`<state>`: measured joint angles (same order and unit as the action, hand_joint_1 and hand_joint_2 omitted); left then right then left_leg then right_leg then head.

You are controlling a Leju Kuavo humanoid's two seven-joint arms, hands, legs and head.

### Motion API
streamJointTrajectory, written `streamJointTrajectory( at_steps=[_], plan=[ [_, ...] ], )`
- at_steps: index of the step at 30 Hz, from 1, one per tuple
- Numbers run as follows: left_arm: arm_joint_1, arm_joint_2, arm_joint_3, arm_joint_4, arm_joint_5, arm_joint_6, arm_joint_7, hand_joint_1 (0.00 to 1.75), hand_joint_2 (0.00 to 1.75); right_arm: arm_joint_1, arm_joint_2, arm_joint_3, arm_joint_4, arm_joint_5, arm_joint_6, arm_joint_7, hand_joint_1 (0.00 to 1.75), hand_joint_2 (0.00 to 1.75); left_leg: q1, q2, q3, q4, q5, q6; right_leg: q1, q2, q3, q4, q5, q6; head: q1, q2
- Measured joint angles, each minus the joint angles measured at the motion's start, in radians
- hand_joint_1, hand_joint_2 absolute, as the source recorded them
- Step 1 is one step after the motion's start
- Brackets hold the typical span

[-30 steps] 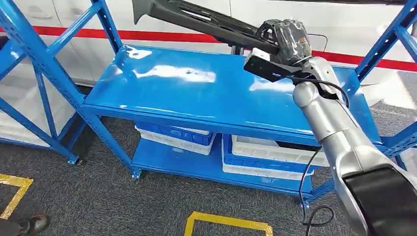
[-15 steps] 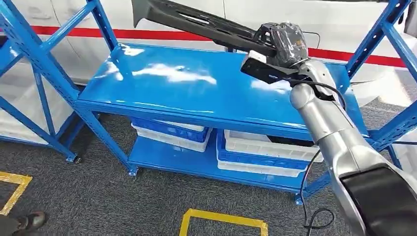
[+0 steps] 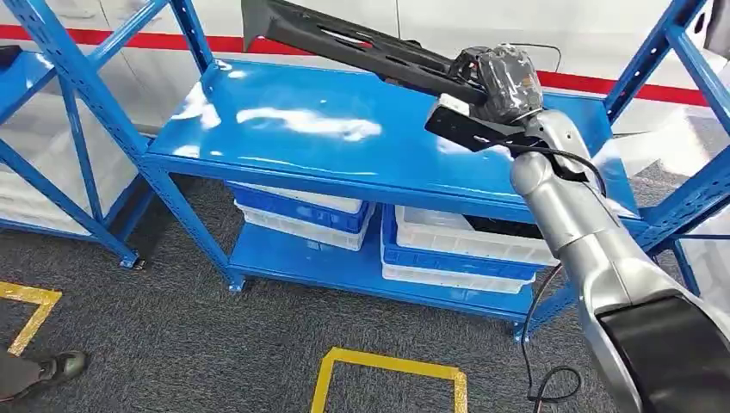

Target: Take the parts from the cabinet and place them on the table.

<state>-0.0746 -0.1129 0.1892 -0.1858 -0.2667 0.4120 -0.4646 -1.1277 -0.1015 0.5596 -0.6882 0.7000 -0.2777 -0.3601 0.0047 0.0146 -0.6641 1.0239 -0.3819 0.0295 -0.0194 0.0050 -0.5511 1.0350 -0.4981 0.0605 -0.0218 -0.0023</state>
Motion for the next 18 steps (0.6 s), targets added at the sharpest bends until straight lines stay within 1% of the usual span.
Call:
streamJointTrajectory(
  at_steps=[1, 2, 3, 4, 5, 6, 7, 8, 9, 10, 11, 12, 13, 14, 15, 16, 17, 18],
  plan=[
    [0.0, 0.0, 0.0, 0.0, 0.0, 0.0, 0.0, 0.0, 1.75, 0.001, -0.002, 0.0, 0.002, 0.0, -0.001, 0.0, 1.69, 1.75, -0.003, -0.002, -0.004, 0.002, 0.006, -0.006, -0.004, -0.001, -0.006, -0.001, -0.001, -0.004, 0.003, 0.0],
    [0.001, 0.0, 0.0, 0.0, 0.0, 0.0, 0.0, 0.0, 1.75, 0.003, -0.003, 0.0, 0.003, 0.001, -0.002, 0.0, 1.69, 1.75, -0.001, -0.003, -0.006, 0.003, 0.016, -0.007, -0.004, -0.002, -0.01, 0.002, 0.005, -0.011, 0.0, 0.0],
    [0.003, 0.001, 0.0, 0.0, 0.0, 0.0, 0.0, 0.0, 1.75, 0.005, -0.003, 0.001, 0.005, 0.001, -0.002, 0.002, 1.69, 1.75, 0.001, -0.005, -0.01, 0.002, 0.02, -0.011, -0.009, -0.002, -0.012, 0.002, 0.011, -0.022, 0.0, 0.0],
    [0.004, 0.003, 0.0, 0.0, 0.0, 0.0, 0.0, 0.0, 1.75, 0.004, -0.003, 0.0, 0.006, 0.001, -0.002, 0.003, 1.69, 1.75, 0.008, -0.005, -0.018, 0.009, 0.009, -0.015, -0.016, -0.004, -0.019, 0.0, 0.019, -0.034, 0.001, 0.0],
    [0.004, 0.002, 0.0, 0.0, 0.0, 0.0, 0.0, 0.0, 1.75, 0.004, 0.0, 0.001, 0.006, 0.001, -0.002, 0.003, 1.69, 1.75, 0.008, -0.007, -0.031, 0.041, -0.037, -0.022, -0.013, -0.004, -0.027, 0.0, 0.028, -0.047, -0.003, 0.0],
    [0.003, 0.002, 0.0, 0.0, 0.0, 0.0, 0.0, 0.0, 1.75, 0.003, 0.001, 0.001, 0.006, 0.001, -0.002, 0.003, 1.69, 1.75, 0.009, -0.008, -0.053, 0.111, -0.098, -0.028, -0.012, -0.004, -0.038, 0.0, 0.037, -0.059, -0.003, 0.0],
    [0.003, 0.001, 0.0, 0.0, 0.0, 0.0, 0.0, 0.0, 1.75, 0.004, 0.002, 0.001, 0.006, 0.002, -0.002, 0.003, 1.69, 1.75, 0.009, -0.008, -0.078, 0.196, -0.153, -0.032, -0.009, -0.004, -0.049, 0.0, 0.047, -0.062, -0.005, 0.0],
    [0.003, 0.001, 0.0, 0.0, 0.0, 0.0, 0.0, 0.0, 1.75, 0.004, 0.002, 0.001, 0.006, 0.002, -0.002, 0.003, 1.69, 1.75, 0.009, -0.008, -0.096, 0.264, -0.187, -0.035, -0.007, -0.004, -0.06, 0.001, 0.055, -0.064, -0.004, 0.0],
    [0.003, 0.001, 0.0, 0.0, 0.0, 0.0, 0.0, 0.0, 1.75, 0.005, 0.002, 0.002, 0.007, 0.002, -0.002, 0.003, 1.69, 1.75, 0.009, -0.008, -0.101, 0.305, -0.197, -0.034, -0.005, -0.004, -0.071, 0.001, 0.064, -0.064, -0.005, 0.0],
    [0.003, 0.001, 0.0, 0.0, 0.0, 0.0, 0.0, 0.0, 1.75, 0.006, 0.001, 0.002, 0.007, 0.002, -0.002, 0.003, 1.69, 1.75, 0.009, -0.008, -0.081, 0.302, -0.18, -0.031, -0.002, -0.004, -0.084, 0.001, 0.075, -0.063, -0.004, 0.0],
    [0.003, 0.001, 0.0, 0.0, 0.0, 0.0, 0.0, 0.0, 1.75, 0.006, 0.001, 0.002, 0.007, 0.002, -0.002, 0.003, 1.69, 1.75, 0.008, -0.008, -0.046, 0.262, -0.152, -0.026, -0.001, -0.003, -0.096, 0.001, 0.084, -0.062, -0.004, 0.0],
    [0.002, 0.001, 0.0, 0.0, 0.0, 0.0, 0.0, 0.0, 1.75, 0.005, 0.001, 0.002, 0.007, 0.002, -0.002, 0.003, 1.69, 1.75, 0.007, -0.009, 0.007, 0.195, -0.124, -0.018, 0.001, -0.002, -0.106, 0.001, 0.093, -0.059, -0.005, 0.0],
    [0.001, 0.002, 0.0, 0.0, 0.0, 0.0, 0.0, 0.0, 1.75, 0.004, 0.001, 0.001, 0.007, 0.002, -0.002, 0.003, 1.69, 1.75, 0.006, -0.013, 0.07, 0.116, -0.113, -0.007, 0.001, -0.001, -0.113, 0.001, 0.102, -0.058, -0.004, 0.0],
    [-0.002, 0.003, 0.0, -0.001, 0.0, 0.0, 0.0, 0.0, 1.75, 0.003, 0.001, 0.0, 0.007, 0.002, -0.002, 0.003, 1.69, 1.75, 0.002, -0.019, 0.128, 0.036, -0.141, 0.002, 0.002, -0.002, -0.116, 0.001, 0.109, -0.053, -0.005, 0.0],
    [-0.003, 0.004, 0.0, -0.001, 0.0, 0.0, -0.002, 0.0, 1.75, -0.001, -0.002, -0.001, 0.007, 0.002, -0.002, 0.003, 1.69, 1.75, -0.003, -0.018, 0.144, 0.006, -0.145, 0.0, 0.003, -0.005, -0.119, 0.0, 0.116, -0.045, -0.001, 0.0],
    [-0.003, 0.003, 0.0, -0.001, 0.0, 0.0, -0.003, 0.0, 1.75, -0.003, -0.001, 0.0, 0.007, 0.002, -0.002, 0.003, 1.69, 1.75, -0.008, -0.018, 0.136, 0.006, -0.139, 0.004, 0.002, -0.006, -0.118, -0.004, 0.126, -0.037, -0.003, 0.0],
    [-0.004, 0.003, 0.0, -0.001, 0.0, 0.0, -0.003, 0.0, 1.75, -0.004, 0.0, 0.0, 0.007, 0.001, -0.002, 0.003, 1.69, 1.75, -0.013, -0.018, 0.133, 0.007, -0.134, 0.01, -0.002, -0.007, -0.119, -0.009, 0.135, -0.029, -0.011, 0.0],
    [-0.003, 0.003, 0.0, -0.001, 0.0, 0.0, -0.003, 0.0, 1.75, -0.004, 0.0, 0.0, 0.007, 0.002, -0.002, 0.003, 1.69, 1.75, -0.014, -0.018, 0.129, 0.001, -0.122, 0.016, -0.002, -0.006, -0.118, -0.016, 0.145, -0.023, -0.009, 0.0]
  ],
)
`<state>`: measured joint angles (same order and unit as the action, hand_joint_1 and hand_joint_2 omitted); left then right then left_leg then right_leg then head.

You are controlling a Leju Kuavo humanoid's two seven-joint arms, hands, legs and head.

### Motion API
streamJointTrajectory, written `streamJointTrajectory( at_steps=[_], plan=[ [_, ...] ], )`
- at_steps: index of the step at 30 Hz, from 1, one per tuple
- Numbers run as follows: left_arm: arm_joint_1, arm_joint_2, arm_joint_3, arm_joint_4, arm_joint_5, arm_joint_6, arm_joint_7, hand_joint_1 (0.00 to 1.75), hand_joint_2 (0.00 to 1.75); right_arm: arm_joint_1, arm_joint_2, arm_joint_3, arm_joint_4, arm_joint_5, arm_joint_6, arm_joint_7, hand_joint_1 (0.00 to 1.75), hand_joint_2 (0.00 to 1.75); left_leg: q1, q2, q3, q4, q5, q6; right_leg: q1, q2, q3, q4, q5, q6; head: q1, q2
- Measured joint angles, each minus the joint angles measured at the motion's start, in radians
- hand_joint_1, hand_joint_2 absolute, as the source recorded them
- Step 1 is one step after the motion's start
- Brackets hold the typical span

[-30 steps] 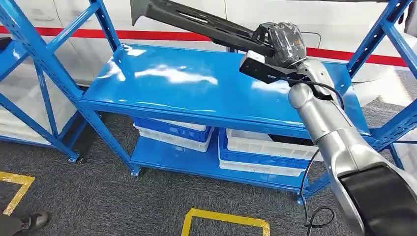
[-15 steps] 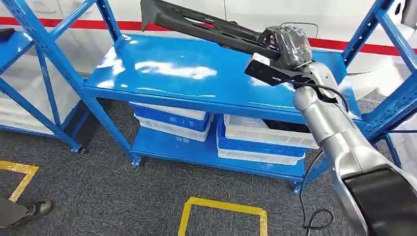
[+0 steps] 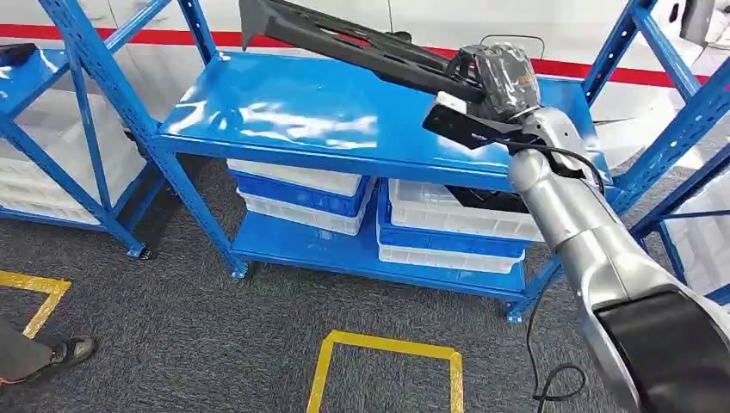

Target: Take the parts from the cabinet and place them on the table.

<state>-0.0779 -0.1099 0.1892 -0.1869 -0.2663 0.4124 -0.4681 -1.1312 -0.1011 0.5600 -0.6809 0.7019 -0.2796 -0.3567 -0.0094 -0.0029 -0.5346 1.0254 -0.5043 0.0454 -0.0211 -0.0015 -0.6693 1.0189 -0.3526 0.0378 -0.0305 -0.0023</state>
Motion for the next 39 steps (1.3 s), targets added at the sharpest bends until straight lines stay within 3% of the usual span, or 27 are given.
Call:
streamJointTrajectory(
  at_steps=[1, 3, 5, 6, 7, 8, 10, 12, 15, 16, 17, 18, 20, 21, 23, 25, 26, 27, 28, 30, 31, 32, 33, 34, 36, 38, 39],
  plan=[
    [0.0, -0.003, 0.0, 0.0, 0.001, 0.0, 0.0, 0.0, 1.75, 0.0, -0.006, -0.001, 0.002, 0.0, 0.0, 0.0, 1.69, 1.75, 0.014, 0.005, -0.002, -0.022, 0.026, 0.008, 0.009, 0.001, -0.009, 0.004, -0.001, 0.005, 0.0, 0.0],
    [-0.002, -0.003, 0.0, 0.0, 0.002, 0.0, 0.0, 0.0, 1.75, -0.004, -0.01, -0.001, 0.003, 0.001, 0.0, 0.0, 1.69, 1.75, 0.011, 0.011, -0.03, -0.027, 0.057, 0.021, 0.008, 0.001, -0.046, 0.077, -0.098, -0.013, 0.005, 0.0],
    [-0.002, -0.003, 0.0, 0.0, 0.002, 0.0, -0.001, 0.0, 1.75, -0.003, -0.011, -0.001, 0.005, 0.001, 0.0, 0.0, 1.69, 1.75, 0.009, 0.011, -0.064, -0.027, 0.082, 0.021, 0.008, 0.001, -0.078, 0.227, -0.193, -0.022, 0.005, 0.0],
    [-0.002, -0.004, 0.0, 0.0, 0.003, 0.0, -0.002, 0.0, 1.75, -0.001, -0.011, -0.001, 0.006, 0.001, 0.0, 0.0, 1.69, 1.75, 0.009, 0.012, -0.081, -0.025, 0.095, 0.02, 0.008, 0.001, -0.084, 0.285, -0.205, -0.015, 0.006, 0.0],
    [-0.002, -0.004, 0.0, 0.0, 0.004, 0.0, -0.003, 0.0, 1.75, 0.0, -0.012, -0.001, 0.007, 0.001, 0.0, 0.0, 1.69, 1.75, 0.009, 0.013, -0.099, -0.025, 0.108, 0.018, 0.008, 0.001, -0.074, 0.31, -0.194, -0.004, 0.007, 0.0],
    [-0.002, -0.005, 0.0, 0.0, 0.005, 0.0, -0.003, 0.0, 1.75, 0.0, -0.012, -0.001, 0.008, 0.001, 0.0, 0.0, 1.69, 1.75, 0.009, 0.013, -0.116, -0.024, 0.121, 0.016, 0.007, 0.001, -0.048, 0.296, -0.169, 0.008, 0.006, 0.0],
    [-0.001, -0.006, 0.0, 0.0, 0.008, 0.003, -0.006, 0.0, 1.75, -0.005, -0.011, -0.001, 0.008, 0.001, 0.0, 0.003, 1.69, 1.75, 0.01, 0.013, -0.15, -0.019, 0.146, 0.008, 0.005, 0.001, 0.065, 0.162, -0.125, 0.021, 0.006, 0.0],
    [-0.001, -0.006, 0.001, 0.0, 0.015, 0.009, -0.011, 0.0, 1.75, -0.014, -0.005, -0.002, 0.008, 0.003, 0.0, 0.006, 1.69, 1.75, 0.003, 0.012, -0.172, -0.008, 0.162, -0.003, 0.014, 0.003, 0.181, -0.006, -0.184, 0.006, 0.008, 0.0],
    [0.005, -0.006, 0.002, 0.0, 0.018, 0.011, -0.02, 0.0, 1.75, -0.015, 0.0, -0.004, 0.009, 0.008, 0.0, 0.016, 1.69, 1.75, 0.004, 0.012, -0.176, -0.013, 0.189, -0.015, 0.013, 0.004, 0.154, -0.005, -0.175, -0.014, 0.003, 0.0],
    [0.01, -0.005, 0.002, 0.0, 0.018, 0.011, -0.021, 0.0, 1.75, -0.015, 0.0, -0.004, 0.011, 0.01, 0.0, 0.019, 1.69, 1.75, 0.008, 0.011, -0.181, -0.013, 0.197, -0.019, 0.0, 0.001, 0.145, -0.007, -0.165, -0.025, 0.004, 0.0],
    [0.012, -0.003, 0.003, 0.001, 0.018, 0.011, -0.021, 0.0, 1.75, -0.016, 0.003, -0.004, 0.013, 0.011, 0.0, 0.021, 1.69, 1.75, 0.013, 0.008, -0.193, 0.004, 0.154, -0.028, 0.0, -0.001, 0.145, -0.007, -0.152, -0.033, 0.002, 0.0],
    [0.015, -0.004, 0.003, 0.001, 0.018, 0.011, -0.021, 0.0, 1.75, -0.017, 0.004, -0.004, 0.013, 0.013, 0.0, 0.021, 1.69, 1.75, 0.014, 0.008, -0.206, 0.047, 0.087, -0.035, 0.0, -0.001, 0.132, -0.006, -0.139, -0.042, 0.001, 0.0],
    [0.014, -0.005, 0.003, 0.001, 0.02, 0.011, -0.021, 0.0, 1.75, -0.021, 0.007, -0.005, 0.013, 0.013, 0.0, 0.021, 1.69, 1.75, 0.02, 0.006, -0.241, 0.199, -0.028, -0.049, 0.0, 0.0, 0.104, -0.005, -0.115, -0.043, 0.002, 0.0],
    [0.014, -0.005, 0.003, 0.001, 0.021, 0.011, -0.021, 0.0, 1.75, -0.02, 0.006, -0.005, 0.013, 0.013, 0.0, 0.021, 1.69, 1.75, 0.022, 0.006, -0.251, 0.272, -0.048, -0.052, 0.0, -0.001, 0.09, -0.004, -0.104, -0.041, 0.002, 0.0],
    [0.015, -0.005, 0.004, 0.001, 0.024, 0.013, -0.023, 0.0, 1.75, -0.018, 0.006, -0.005, 0.014, 0.013, -0.001, 0.021, 1.69, 1.75, 0.026, 0.006, -0.222, 0.291, -0.012, -0.055, -0.001, -0.001, 0.068, -0.004, -0.087, -0.036, 0.002, 0.0],
    [0.015, -0.004, 0.007, 0.001, 0.026, 0.014, -0.027, 0.0, 1.75, -0.02, 0.005, -0.006, 0.014, 0.013, -0.003, 0.02, 1.69, 1.75, 0.032, 0.005, -0.115, 0.162, 0.046, -0.052, -0.002, 0.0, 0.049, -0.003, -0.07, -0.026, 0.002, 0.0],
    [0.014, -0.003, 0.009, 0.0, 0.026, 0.014, -0.029, 0.0, 1.75, -0.022, 0.005, -0.007, 0.013, 0.013, -0.004, 0.02, 1.69, 1.75, 0.033, 0.004, -0.047, 0.071, 0.037, -0.05, -0.002, 0.0, 0.047, -0.002, -0.065, -0.019, 0.001, 0.0],
    [0.013, -0.003, 0.01, 0.0, 0.026, 0.014, -0.031, 0.0, 1.75, -0.023, 0.004, -0.009, 0.012, 0.013, -0.005, 0.02, 1.69, 1.75, 0.03, 0.0, -0.008, 0.019, 0.007, -0.047, 0.001, 0.0, 0.039, -0.002, -0.06, -0.013, 0.001, 0.0],
    [0.013, -0.004, 0.011, 0.001, 0.026, 0.014, -0.033, 0.0, 1.75, -0.027, 0.0, -0.011, 0.011, 0.011, -0.01, 0.02, 1.69, 1.75, 0.023, -0.005, -0.01, 0.008, 0.01, -0.035, 0.001, -0.002, 0.04, -0.006, -0.051, -0.005, 0.005, 0.0],
    [0.015, -0.003, 0.012, 0.001, 0.025, 0.014, -0.033, 0.0, 1.75, -0.029, -0.001, -0.013, 0.011, 0.007, -0.017, 0.02, 1.69, 1.75, 0.015, -0.005, -0.017, 0.006, 0.016, -0.026, 0.001, -0.003, 0.039, -0.009, -0.039, 0.01, 0.001, 0.0],
    [0.015, -0.004, 0.013, 0.001, 0.025, 0.014, -0.033, 0.0, 1.75, -0.028, -0.005, -0.015, 0.011, 0.005, -0.019, 0.02, 1.69, 1.75, 0.014, -0.004, -0.026, -0.003, 0.032, -0.01, 0.004, -0.002, 0.036, -0.017, -0.025, 0.022, 0.003, 0.0],
    [0.013, -0.004, 0.014, 0.001, 0.025, 0.014, -0.033, 0.0, 1.75, -0.028, -0.012, -0.017, 0.011, 0.002, -0.022, 0.02, 1.69, 1.75, 0.019, 0.004, -0.032, -0.012, 0.048, 0.002, 0.001, -0.003, 0.025, -0.001, -0.046, 0.019, 0.002, 0.0],
    [0.013, -0.004, 0.015, 0.001, 0.025, 0.013, -0.033, 0.0, 1.75, -0.028, -0.017, -0.018, 0.011, 0.0, -0.025, 0.02, 1.69, 1.75, 0.017, 0.003, -0.043, -0.014, 0.059, 0.011, 0.003, -0.001, 0.002, 0.029, -0.089, 0.009, 0.004, 0.0],
    [0.013, -0.002, 0.016, 0.001, 0.026, 0.013, -0.033, 0.0, 1.75, -0.027, -0.02, -0.02, 0.011, 0.0, -0.028, 0.02, 1.69, 1.75, 0.015, 0.003, -0.059, -0.014, 0.072, 0.02, 0.004, -0.001, -0.021, 0.103, -0.153, -0.004, 0.007, 0.0],
    [0.013, -0.001, 0.019, 0.001, 0.029, 0.013, -0.033, 0.0, 1.75, -0.023, -0.025, -0.023, 0.011, -0.001, -0.031, 0.02, 1.69, 1.75, 0.009, 0.004, -0.091, -0.013, 0.095, 0.024, 0.004, -0.001, -0.059, 0.26, -0.234, -0.009, 0.007, 0.0],
    [0.013, -0.001, 0.02, 0.001, 0.035, 0.014, -0.032, 0.0, 1.75, -0.015, -0.024, -0.023, 0.011, 0.001, -0.032, 0.023, 1.69, 1.75, 0.004, 0.005, -0.12, -0.012, 0.118, 0.025, 0.008, -0.001, -0.053, 0.324, -0.227, 0.005, 0.007, 0.0],
    [0.013, -0.002, 0.02, 0.001, 0.036, 0.015, -0.033, 0.0, 1.75, -0.013, -0.022, -0.024, 0.011, 0.006, -0.032, 0.026, 1.69, 1.75, 0.001, 0.005, -0.137, -0.011, 0.132, 0.025, 0.009, -0.001, -0.017, 0.294, -0.19, 0.014, 0.008, 0.0]
  ],
)
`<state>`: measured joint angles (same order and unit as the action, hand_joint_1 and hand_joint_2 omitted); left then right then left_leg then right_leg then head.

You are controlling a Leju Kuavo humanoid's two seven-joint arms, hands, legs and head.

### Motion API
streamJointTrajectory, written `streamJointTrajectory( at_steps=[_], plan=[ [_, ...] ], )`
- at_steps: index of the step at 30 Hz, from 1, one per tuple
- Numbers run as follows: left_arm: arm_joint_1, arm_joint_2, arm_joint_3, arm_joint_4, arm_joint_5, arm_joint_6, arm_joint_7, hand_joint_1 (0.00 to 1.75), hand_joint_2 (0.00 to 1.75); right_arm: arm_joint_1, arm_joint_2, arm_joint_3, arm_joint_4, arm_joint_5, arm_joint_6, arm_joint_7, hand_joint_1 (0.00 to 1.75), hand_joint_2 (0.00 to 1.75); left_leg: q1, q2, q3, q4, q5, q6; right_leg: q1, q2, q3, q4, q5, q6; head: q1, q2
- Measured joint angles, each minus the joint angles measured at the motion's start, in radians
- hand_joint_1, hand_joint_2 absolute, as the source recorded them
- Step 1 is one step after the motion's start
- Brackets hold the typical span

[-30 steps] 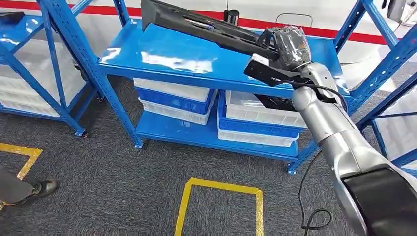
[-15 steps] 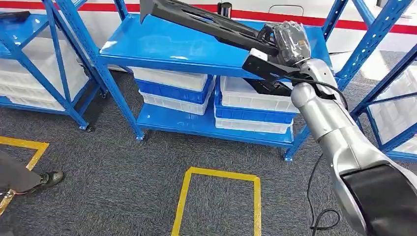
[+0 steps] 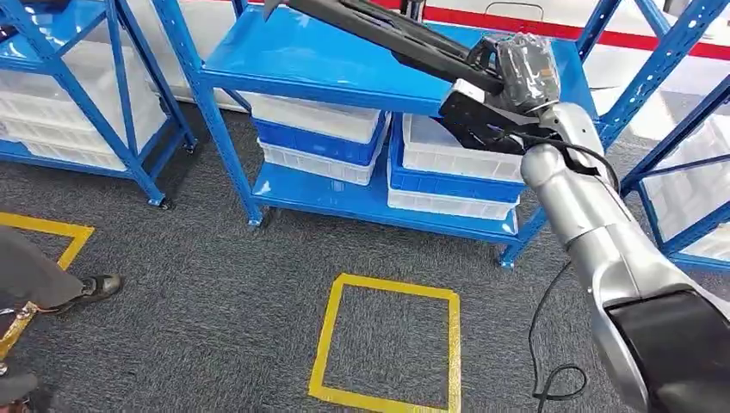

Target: Take the parts from the cabinet and place them on the table.

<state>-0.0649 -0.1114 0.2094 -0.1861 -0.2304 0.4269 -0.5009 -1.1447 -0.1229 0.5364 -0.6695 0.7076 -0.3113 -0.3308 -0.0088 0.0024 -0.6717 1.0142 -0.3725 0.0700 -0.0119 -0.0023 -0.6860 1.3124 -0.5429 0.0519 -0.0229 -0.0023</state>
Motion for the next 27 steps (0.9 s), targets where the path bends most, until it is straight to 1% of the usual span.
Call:
streamJointTrajectory(
  at_steps=[1, 2, 3, 4, 5, 6, 7, 8, 9, 10, 11, 12, 13, 14, 15, 16, 17, 18, 19, 20, 21, 22, 23, 24, 25, 26, 27],
  plan=[
    [0.0, 0.0, 0.001, 0.0, 0.0, 0.002, 0.0, 0.0, 1.75, -0.001, 0.003, -0.001, 0.0, 0.005, 0.0, 0.006, 1.69, 1.75, -0.003, 0.0, -0.013, 0.0, 0.011, 0.0, 0.003, 0.0, 0.045, -0.057, 0.03, 0.003, 0.0, 0.0],
    [0.0, -0.001, 0.002, 0.0, 0.0, 0.003, -0.002, 0.0, 1.75, -0.005, 0.007, -0.002, 0.0, 0.009, 0.0, 0.01, 1.69, 1.75, -0.005, 0.0, -0.026, 0.0, 0.024, -0.003, 0.004, 0.0, 0.118, -0.155, 0.041, -0.003, -0.001, 0.0],
    [0.0, -0.003, 0.005, 0.0, 0.0, 0.003, -0.003, 0.0, 1.75, -0.011, 0.01, -0.002, -0.001, 0.012, 0.0, 0.011, 1.69, 1.75, -0.008, 0.0, -0.033, 0.002, 0.033, -0.007, 0.009, 0.0, 0.187, -0.246, 0.015, -0.017, 0.0, 0.0],
    [-0.001, -0.003, 0.008, 0.0, 0.0, 0.003, -0.003, 0.0, 1.75, -0.017, 0.016, -0.004, -0.003, 0.013, 0.001, 0.011, 1.69, 1.75, -0.012, 0.001, -0.039, 0.002, 0.045, -0.012, 0.018, -0.001, 0.23, -0.334, -0.013, -0.025, -0.001, 0.0],
    [0.0, -0.003, 0.009, 0.0, 0.0, 0.003, -0.003, 0.0, 1.75, -0.02, 0.016, -0.008, -0.003, 0.012, 0.002, 0.011, 1.69, 1.75, -0.01, 0.001, -0.039, -0.011, 0.061, -0.017, 0.019, 0.0, 0.218, -0.318, 0.001, -0.024, -0.009, 0.0],
    [0.001, -0.002, 0.01, 0.0, 0.0, 0.003, -0.004, 0.0, 1.75, -0.025, 0.016, -0.008, -0.002, 0.015, 0.006, 0.011, 1.69, 1.75, -0.007, 0.001, -0.04, -0.013, 0.072, -0.02, 0.017, 0.002, 0.202, -0.325, 0.006, -0.028, -0.006, 0.0],
    [0.002, -0.003, 0.011, 0.0, 0.0, 0.002, -0.005, 0.0, 1.75, -0.024, 0.018, -0.008, -0.002, 0.015, 0.009, 0.011, 1.69, 1.75, -0.007, -0.001, -0.042, -0.018, 0.084, -0.026, 0.019, 0.001, 0.196, -0.325, 0.014, -0.036, -0.006, 0.0],
    [0.006, 0.0, 0.012, 0.0, 0.0, 0.002, -0.005, 0.0, 1.75, -0.025, 0.016, -0.008, 0.0, 0.015, 0.009, 0.011, 1.69, 1.75, -0.01, -0.007, -0.044, -0.018, 0.087, -0.03, -0.001, -0.001, 0.189, -0.335, 0.027, -0.043, -0.003, 0.0],
    [0.007, 0.001, 0.015, 0.001, 0.0, 0.002, -0.006, 0.0, 1.75, -0.027, 0.02, -0.008, 0.003, 0.017, 0.011, 0.011, 1.69, 1.75, -0.008, -0.022, -0.064, 0.004, 0.036, -0.042, -0.004, -0.004, 0.191, -0.338, 0.046, -0.052, -0.001, 0.0],
    [0.01, 0.002, 0.016, 0.001, 0.0, 0.002, -0.006, 0.0, 1.75, -0.029, 0.019, -0.009, 0.003, 0.017, 0.011, 0.011, 1.69, 1.75, -0.004, -0.021, -0.076, 0.058, -0.039, -0.049, -0.004, -0.006, 0.175, -0.336, 0.061, -0.063, -0.006, 0.0],
    [0.011, 0.002, 0.016, 0.001, 0.002, 0.002, -0.006, 0.0, 1.75, -0.03, 0.02, -0.01, 0.003, 0.017, 0.01, 0.011, 1.69, 1.75, 0.002, -0.018, -0.089, 0.13, -0.104, -0.058, -0.004, -0.005, 0.159, -0.336, 0.073, -0.064, -0.009, 0.0],
    [0.011, 0.003, 0.018, 0.001, 0.002, 0.002, -0.008, 0.0, 1.75, -0.031, 0.02, -0.01, 0.004, 0.018, 0.008, 0.012, 1.69, 1.75, 0.01, -0.016, -0.103, 0.215, -0.151, -0.067, -0.004, -0.005, 0.144, -0.335, 0.087, -0.063, -0.006, 0.0],
    [0.01, 0.003, 0.019, 0.001, 0.002, 0.002, -0.01, 0.0, 1.75, -0.031, 0.02, -0.01, 0.005, 0.018, 0.008, 0.013, 1.69, 1.75, 0.014, -0.014, -0.109, 0.267, -0.161, -0.072, -0.004, -0.004, 0.134, -0.335, 0.091, -0.062, -0.007, 0.0],
    [0.01, 0.003, 0.021, 0.001, 0.002, 0.002, -0.013, 0.0, 1.75, -0.031, 0.022, -0.01, 0.007, 0.019, 0.006, 0.013, 1.69, 1.75, 0.023, -0.009, -0.109, 0.319, -0.135, -0.079, -0.006, -0.004, 0.119, -0.334, 0.104, -0.058, -0.008, 0.0],
    [0.01, 0.003, 0.024, 0.001, 0.002, 0.002, -0.015, 0.0, 1.75, -0.031, 0.023, -0.009, 0.01, 0.023, 0.003, 0.013, 1.69, 1.75, 0.031, -0.007, -0.094, 0.322, -0.095, -0.086, -0.009, -0.004, 0.107, -0.333, 0.112, -0.054, -0.007, 0.0],
    [0.01, 0.003, 0.024, 0.001, 0.002, 0.003, -0.018, 0.0, 1.75, -0.031, 0.024, -0.009, 0.012, 0.026, 0.0, 0.013, 1.69, 1.75, 0.038, -0.005, -0.057, 0.283, -0.054, -0.091, -0.012, -0.004, 0.096, -0.332, 0.12, -0.047, -0.008, 0.0],
    [0.01, 0.003, 0.025, 0.001, 0.002, 0.004, -0.021, 0.0, 1.75, -0.032, 0.024, -0.01, 0.014, 0.028, -0.002, 0.013, 1.69, 1.75, 0.044, -0.004, 0.007, 0.198, -0.039, -0.095, -0.016, -0.004, 0.087, -0.329, 0.127, -0.037, -0.007, 0.0],
    [0.01, 0.002, 0.025, 0.001, 0.001, 0.005, -0.022, 0.0, 1.75, -0.034, 0.026, -0.01, 0.014, 0.029, -0.005, 0.013, 1.69, 1.75, 0.048, -0.005, 0.074, 0.109, -0.06, -0.097, -0.016, -0.004, 0.084, -0.326, 0.132, -0.031, -0.009, 0.0],
    [0.009, 0.001, 0.025, 0.001, -0.001, 0.005, -0.022, 0.0, 1.75, -0.036, 0.026, -0.011, 0.014, 0.029, -0.01, 0.013, 1.69, 1.75, 0.043, -0.007, 0.129, 0.035, -0.096, -0.098, -0.013, -0.003, 0.075, -0.324, 0.136, -0.024, -0.009, 0.0],
    [0.006, 0.002, 0.025, 0.001, -0.002, 0.006, -0.022, 0.0, 1.75, -0.04, 0.027, -0.013, 0.015, 0.029, -0.015, 0.014, 1.69, 1.75, 0.038, -0.011, 0.138, -0.001, -0.114, -0.083, -0.012, -0.005, 0.073, -0.323, 0.144, -0.013, -0.004, 0.0],
    [0.007, 0.002, 0.025, 0.0, -0.002, 0.008, -0.021, 0.0, 1.75, -0.045, 0.027, -0.013, 0.016, 0.029, -0.018, 0.014, 1.69, 1.75, 0.036, -0.011, 0.133, -0.006, -0.116, -0.079, -0.01, -0.005, 0.07, -0.323, 0.152, -0.006, -0.007, 0.0],
    [0.006, 0.002, 0.025, 0.0, -0.004, 0.01, -0.021, 0.0, 1.75, -0.047, 0.027, -0.013, 0.018, 0.028, -0.018, 0.014, 1.69, 1.75, 0.031, -0.01, 0.129, -0.003, -0.114, -0.074, -0.01, -0.005, 0.065, -0.327, 0.158, 0.002, -0.007, 0.0],
    [0.007, 0.002, 0.025, 0.0, -0.005, 0.011, -0.02, 0.0, 1.75, -0.046, 0.027, -0.014, 0.02, 0.029, -0.018, 0.014, 1.69, 1.75, 0.028, -0.009, 0.126, -0.014, -0.102, -0.056, -0.005, -0.005, 0.062, -0.332, 0.167, 0.015, -0.006, 0.0],
    [0.007, 0.0, 0.025, 0.001, -0.005, 0.013, -0.018, 0.0, 1.75, -0.046, 0.026, -0.015, 0.024, 0.03, -0.018, 0.013, 1.69, 1.75, 0.033, -0.004, 0.126, -0.021, -0.093, -0.043, -0.013, -0.005, 0.045, -0.322, 0.157, 0.013, -0.008, 0.0],
    [0.007, 0.0, 0.025, 0.001, -0.008, 0.014, -0.018, 0.0, 1.75, -0.046, 0.024, -0.015, 0.026, 0.031, -0.018, 0.013, 1.69, 1.75, 0.029, -0.004, 0.118, -0.021, -0.085, -0.03, -0.013, -0.004, 0.02, -0.267, 0.117, 0.002, -0.005, 0.0],
    [0.006, 0.001, 0.025, 0.001, -0.01, 0.015, -0.018, 0.0, 1.75, -0.046, 0.022, -0.016, 0.027, 0.032, -0.019, 0.013, 1.69, 1.75, 0.028, -0.004, 0.11, -0.021, -0.081, -0.025, -0.013, -0.003, -0.014, -0.189, 0.079, -0.004, 0.0, 0.0],
    [0.006, 0.001, 0.025, 0.0, -0.011, 0.016, -0.018, 0.0, 1.75, -0.045, 0.021, -0.015, 0.029, 0.034, -0.019, 0.013, 1.69, 1.75, 0.026, -0.004, 0.104, -0.021, -0.075, -0.02, -0.013, -0.003, -0.05, -0.101, 0.044, -0.007, 0.0, 0.0]
  ],
)
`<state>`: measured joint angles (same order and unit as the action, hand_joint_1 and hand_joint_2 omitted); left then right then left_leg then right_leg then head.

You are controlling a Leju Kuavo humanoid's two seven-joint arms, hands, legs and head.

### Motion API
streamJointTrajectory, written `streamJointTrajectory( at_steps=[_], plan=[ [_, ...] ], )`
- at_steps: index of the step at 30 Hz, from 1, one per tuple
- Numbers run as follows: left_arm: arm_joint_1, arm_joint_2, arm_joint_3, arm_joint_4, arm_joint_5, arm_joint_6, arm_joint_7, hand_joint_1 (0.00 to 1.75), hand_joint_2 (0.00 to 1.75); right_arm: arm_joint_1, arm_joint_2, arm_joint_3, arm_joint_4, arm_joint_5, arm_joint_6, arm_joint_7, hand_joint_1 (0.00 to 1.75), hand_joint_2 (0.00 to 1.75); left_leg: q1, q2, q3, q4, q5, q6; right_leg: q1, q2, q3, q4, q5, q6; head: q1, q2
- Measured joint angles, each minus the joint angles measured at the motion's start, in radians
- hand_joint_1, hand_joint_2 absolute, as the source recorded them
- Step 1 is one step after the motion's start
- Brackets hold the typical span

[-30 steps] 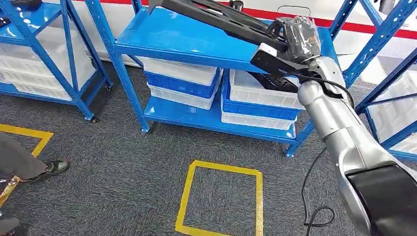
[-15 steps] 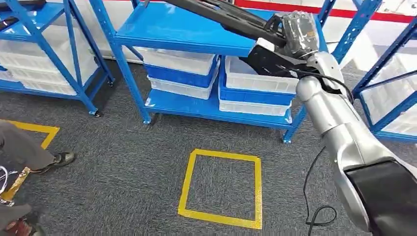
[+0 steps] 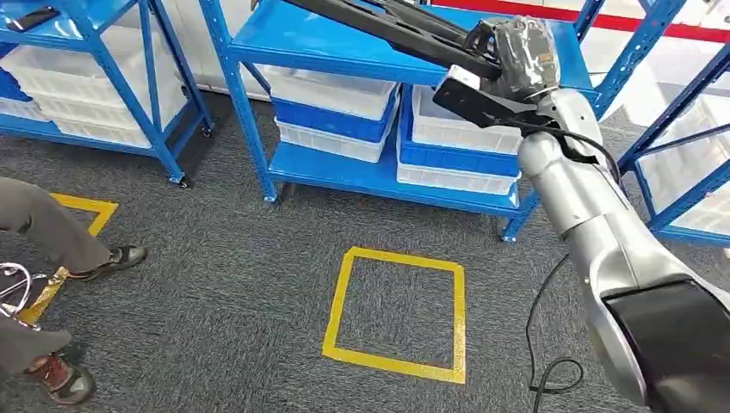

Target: Take the parts from the cabinet and place them on the table.

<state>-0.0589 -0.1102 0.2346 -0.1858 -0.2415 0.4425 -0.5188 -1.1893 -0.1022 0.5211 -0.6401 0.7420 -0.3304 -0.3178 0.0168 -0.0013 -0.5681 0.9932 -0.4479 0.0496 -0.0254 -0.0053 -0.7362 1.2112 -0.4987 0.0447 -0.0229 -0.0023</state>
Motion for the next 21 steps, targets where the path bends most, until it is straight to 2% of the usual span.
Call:
streamJointTrajectory(
  at_steps=[1, 2, 3, 4, 6, 7, 8, 9, 10, 11, 12, 18, 21],
  plan=[
    [0.0, 0.0, 0.0, 0.0, -0.001, 0.0, 0.0, 0.0, 1.75, 0.004, -0.002, 0.0, 0.003, 0.002, 0.0, 0.0, 1.69, 1.75, -0.002, 0.0, -0.006, 0.001, 0.005, 0.002, 0.001, 0.001, -0.032, 0.081, -0.027, 0.002, 0.0, 0.0],
    [0.001, 0.0, 0.0, 0.0, -0.001, 0.0, 0.0, 0.0, 1.75, 0.007, -0.003, 0.0, 0.005, 0.002, 0.0, 0.0, 1.69, 1.75, -0.004, 0.0, -0.01, 0.001, 0.008, 0.002, 0.004, 0.002, -0.039, 0.109, -0.032, 0.007, 0.001, 0.0],
    [0.002, -0.001, 0.0, 0.0, -0.003, 0.0, 0.0, 0.0, 1.75, 0.012, -0.005, 0.0, 0.009, 0.004, -0.001, 0.0, 1.69, 1.75, -0.006, 0.0, -0.013, 0.001, 0.011, 0.002, 0.005, 0.002, -0.016, 0.084, -0.02, 0.013, 0.0, 0.0],
    [0.002, -0.002, 0.0, 0.0, -0.004, 0.0, 0.0, 0.0, 1.75, 0.013, -0.005, 0.0, 0.01, 0.007, -0.001, 0.0, 1.69, 1.75, -0.007, 0.0, -0.014, 0.002, 0.013, 0.001, 0.005, 0.002, 0.027, 0.017, 0.004, 0.018, 0.001, 0.0],
    [0.001, -0.003, 0.0, 0.0, -0.009, -0.001, 0.0, 0.0, 1.75, 0.011, -0.007, -0.001, 0.01, 0.01, -0.001, 0.001, 1.69, 1.75, -0.008, 0.0, -0.015, 0.004, 0.014, -0.002, 0.005, 0.001, 0.138, -0.173, 0.063, 0.022, 0.0, 0.0],
    [0.001, -0.003, 0.0, 0.0, -0.009, -0.001, 0.0, 0.0, 1.75, 0.01, -0.009, 0.0, 0.01, 0.011, -0.001, 0.001, 1.69, 1.75, -0.011, 0.0, -0.02, 0.006, 0.015, -0.006, 0.008, 0.001, 0.157, -0.213, 0.054, 0.013, 0.001, 0.0],
    [-0.002, -0.003, 0.0, 0.0, -0.009, -0.002, 0.001, 0.0, 1.75, 0.008, -0.009, 0.0, 0.01, 0.012, -0.001, 0.002, 1.69, 1.75, -0.015, 0.0, -0.028, 0.011, 0.018, -0.012, 0.017, 0.004, 0.162, -0.221, 0.059, 0.006, -0.002, 0.0],
    [-0.002, -0.003, 0.0, 0.0, -0.01, -0.002, 0.002, 0.0, 1.75, 0.011, -0.011, 0.0, 0.01, 0.012, -0.001, 0.003, 1.69, 1.75, -0.018, 0.0, -0.033, 0.016, 0.015, -0.011, 0.007, 0.005, 0.159, -0.225, 0.062, 0.001, -0.002, 0.0],
    [-0.001, -0.002, 0.0, 0.0, -0.01, -0.002, 0.003, 0.0, 1.75, 0.012, -0.011, 0.0, 0.01, 0.012, 0.0, 0.004, 1.69, 1.75, -0.016, -0.002, -0.036, 0.014, 0.019, 0.001, 0.011, 0.005, 0.158, -0.224, 0.062, 0.002, -0.002, 0.0],
    [0.0, -0.003, 0.0, 0.0, -0.01, -0.002, 0.005, 0.0, 1.75, 0.013, -0.014, -0.001, 0.01, 0.011, 0.0, 0.005, 1.69, 1.75, -0.015, 0.0, -0.035, 0.013, 0.019, 0.0, 0.012, 0.005, 0.157, -0.224, 0.063, 0.001, -0.002, 0.0],
    [0.0, -0.003, 0.0, 0.0, -0.01, -0.002, 0.005, 0.0, 1.75, 0.013, -0.016, -0.001, 0.011, 0.009, 0.001, 0.005, 1.69, 1.75, -0.015, 0.0, -0.036, 0.011, 0.021, -0.002, 0.014, 0.006, 0.155, -0.223, 0.066, -0.005, -0.001, 0.0],
    [-0.002, -0.003, 0.0, 0.0, -0.011, 0.001, 0.006, 0.0, 1.75, 0.013, -0.017, -0.001, 0.013, 0.002, 0.003, 0.005, 1.69, 1.75, -0.013, 0.002, -0.036, 0.002, 0.032, -0.014, 0.017, 0.007, 0.149, -0.223, 0.07, -0.013, -0.002, 0.0],
    [-0.002, -0.003, 0.0, 0.0, -0.014, 0.002, 0.006, 0.0, 1.75, 0.014, -0.017, -0.006, 0.013, -0.002, 0.0, 0.005, 1.69, 1.75, -0.012, 0.002, -0.037, 0.001, 0.034, -0.017, 0.018, 0.007, 0.147, -0.222, 0.071, -0.014, -0.002, 0.0]
  ],
)
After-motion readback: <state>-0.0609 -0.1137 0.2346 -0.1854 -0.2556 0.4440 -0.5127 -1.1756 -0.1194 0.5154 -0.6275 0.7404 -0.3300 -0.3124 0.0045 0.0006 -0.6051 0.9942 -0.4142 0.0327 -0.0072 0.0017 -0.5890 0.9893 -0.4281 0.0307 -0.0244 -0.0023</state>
